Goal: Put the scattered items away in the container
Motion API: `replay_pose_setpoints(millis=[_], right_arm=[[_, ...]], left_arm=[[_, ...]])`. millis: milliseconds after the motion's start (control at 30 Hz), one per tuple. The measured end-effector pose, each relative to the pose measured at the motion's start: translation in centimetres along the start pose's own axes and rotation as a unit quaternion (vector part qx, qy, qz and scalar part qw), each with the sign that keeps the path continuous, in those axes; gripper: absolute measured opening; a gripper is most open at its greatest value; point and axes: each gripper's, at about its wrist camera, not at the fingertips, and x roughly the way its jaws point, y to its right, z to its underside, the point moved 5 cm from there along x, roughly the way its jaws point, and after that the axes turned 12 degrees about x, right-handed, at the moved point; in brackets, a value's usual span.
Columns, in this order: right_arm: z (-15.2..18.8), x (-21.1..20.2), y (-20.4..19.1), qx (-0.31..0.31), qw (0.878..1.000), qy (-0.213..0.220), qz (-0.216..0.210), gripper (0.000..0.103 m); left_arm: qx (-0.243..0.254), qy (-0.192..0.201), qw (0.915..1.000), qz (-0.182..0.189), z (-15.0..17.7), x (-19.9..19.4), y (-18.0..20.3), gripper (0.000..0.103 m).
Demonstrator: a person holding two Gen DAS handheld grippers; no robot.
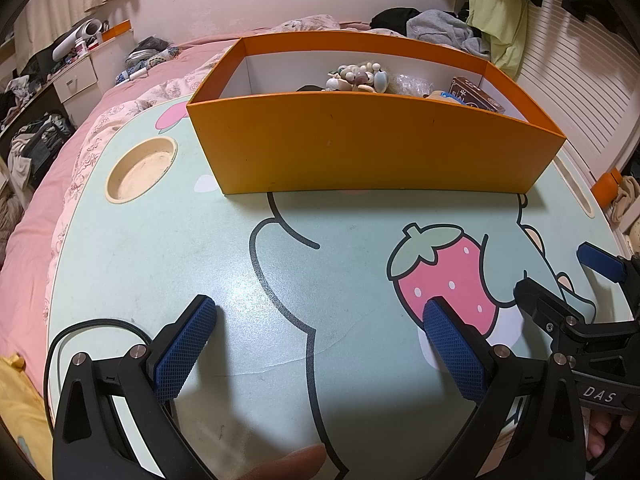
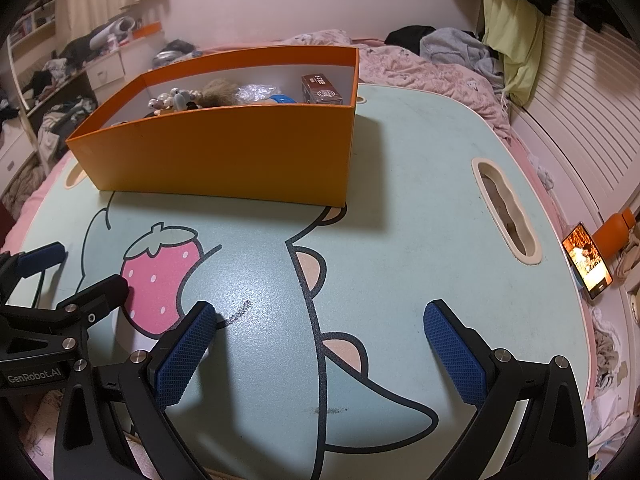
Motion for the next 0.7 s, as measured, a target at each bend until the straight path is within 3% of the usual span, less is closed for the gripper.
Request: replay_pose_setpoints(millis=[700], right_arm=[[0.10,-0.03,0.02,-0.005,1.000,-0.001,-0.006,0.103]], left_arm=[[-0.008,-0.017,0.9998,-0.002,-0.10,-0.21,-0.51,0.103]])
